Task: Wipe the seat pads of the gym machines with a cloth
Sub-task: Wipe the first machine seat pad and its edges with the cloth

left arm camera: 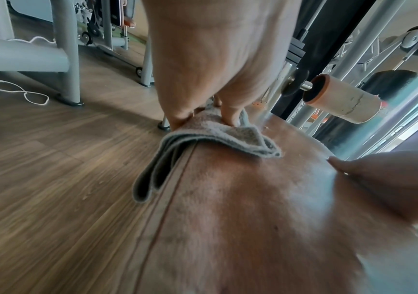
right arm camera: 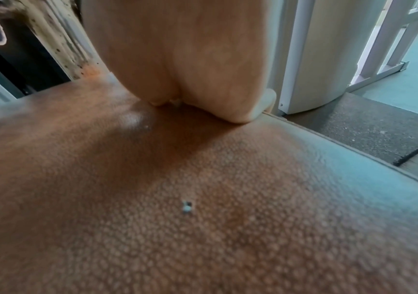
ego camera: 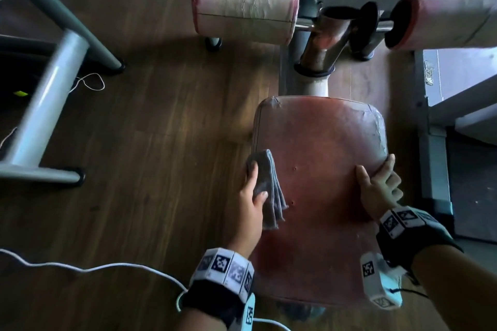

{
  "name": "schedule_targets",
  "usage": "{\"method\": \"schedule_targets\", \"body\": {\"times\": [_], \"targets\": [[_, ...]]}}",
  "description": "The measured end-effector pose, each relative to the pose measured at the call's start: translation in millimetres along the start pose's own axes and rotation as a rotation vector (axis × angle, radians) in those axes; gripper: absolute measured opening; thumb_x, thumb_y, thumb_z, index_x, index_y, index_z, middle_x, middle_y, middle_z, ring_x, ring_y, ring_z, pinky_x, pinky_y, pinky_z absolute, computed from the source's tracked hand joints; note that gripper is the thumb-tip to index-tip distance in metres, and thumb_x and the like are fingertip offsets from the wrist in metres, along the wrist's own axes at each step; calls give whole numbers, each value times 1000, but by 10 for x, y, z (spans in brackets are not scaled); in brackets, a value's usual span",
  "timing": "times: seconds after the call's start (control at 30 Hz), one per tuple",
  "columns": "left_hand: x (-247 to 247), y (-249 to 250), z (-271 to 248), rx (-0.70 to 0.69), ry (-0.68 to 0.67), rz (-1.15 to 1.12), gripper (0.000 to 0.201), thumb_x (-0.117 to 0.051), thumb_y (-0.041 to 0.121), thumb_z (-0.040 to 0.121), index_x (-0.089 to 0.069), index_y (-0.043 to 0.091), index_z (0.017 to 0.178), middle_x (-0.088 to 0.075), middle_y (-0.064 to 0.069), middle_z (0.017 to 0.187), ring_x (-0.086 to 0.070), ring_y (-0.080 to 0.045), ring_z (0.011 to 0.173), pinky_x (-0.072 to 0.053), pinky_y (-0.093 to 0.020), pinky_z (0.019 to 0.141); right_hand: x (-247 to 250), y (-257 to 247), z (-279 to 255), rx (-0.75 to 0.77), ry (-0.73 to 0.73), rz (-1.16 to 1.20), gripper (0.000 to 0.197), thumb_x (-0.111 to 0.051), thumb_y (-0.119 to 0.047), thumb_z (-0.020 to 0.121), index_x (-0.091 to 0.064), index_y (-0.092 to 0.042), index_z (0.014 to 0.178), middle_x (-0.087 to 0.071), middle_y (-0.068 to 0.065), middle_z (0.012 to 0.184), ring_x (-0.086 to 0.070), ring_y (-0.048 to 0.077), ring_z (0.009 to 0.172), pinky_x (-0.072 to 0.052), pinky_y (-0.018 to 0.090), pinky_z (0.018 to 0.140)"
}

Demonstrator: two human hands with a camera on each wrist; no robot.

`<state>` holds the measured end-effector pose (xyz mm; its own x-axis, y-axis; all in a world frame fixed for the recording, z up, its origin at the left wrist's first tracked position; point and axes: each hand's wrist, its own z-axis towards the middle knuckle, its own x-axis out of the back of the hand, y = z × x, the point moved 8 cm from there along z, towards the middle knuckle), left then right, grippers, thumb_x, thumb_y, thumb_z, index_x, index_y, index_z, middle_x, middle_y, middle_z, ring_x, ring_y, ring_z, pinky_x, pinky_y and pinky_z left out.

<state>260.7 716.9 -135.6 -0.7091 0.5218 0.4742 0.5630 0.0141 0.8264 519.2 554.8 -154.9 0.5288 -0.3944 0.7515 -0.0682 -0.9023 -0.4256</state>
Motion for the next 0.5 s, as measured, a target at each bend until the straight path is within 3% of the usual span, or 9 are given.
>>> {"method": "schedule_targets", "body": {"times": [0.03,0.13,0.17,0.23,0.37,0.5], "targets": [[-8,12,58,9,-6,-7,69,-63,4,89,-34,22,149,-35,9,145,-33,2,129,-16,-4,107,-7,19,27,5,-4,-5,77,-42,-53,94,6,-35,151,-12,6,155,-16,37,139,-12,56,112],[-31,99,358,-6,-13,-31,70,-64,2,88,-35,20,149,-37,-3,152,-35,-12,139,-22,-29,119,-21,40,67,-1,-12,-6,78,-42,-55,94,8,-37,151,-11,5,156,-15,37,139,-11,58,114],[-36,136,441,-11,-17,-30,70,-64,2,88,-35,20,149,-38,-5,152,-36,-15,139,-22,-31,119,-20,35,68,2,-16,-1,78,-42,-55,94,8,-37,151,-11,5,156,-14,36,139,-11,58,114],[-28,193,489,-33,-8,1,69,-64,3,88,-35,19,149,-40,-4,150,-38,-11,136,-22,-23,115,-16,26,48,5,-26,-8,78,-42,-55,94,9,-38,150,-10,4,156,-13,35,140,-10,57,114],[39,206,233,-37,41,37,65,-64,4,89,-38,19,148,-37,13,137,-36,3,122,-14,7,98,-23,14,37,-9,-62,-46,78,-38,-58,94,13,-40,149,-7,3,156,-14,35,140,-11,59,113],[-6,163,176,9,32,-3,64,-61,-1,90,-38,14,147,-37,12,134,-35,0,123,-15,12,90,-11,13,18,-18,-73,-72,77,-36,-58,94,15,-39,149,-8,4,156,-17,35,139,-13,59,112]]}}
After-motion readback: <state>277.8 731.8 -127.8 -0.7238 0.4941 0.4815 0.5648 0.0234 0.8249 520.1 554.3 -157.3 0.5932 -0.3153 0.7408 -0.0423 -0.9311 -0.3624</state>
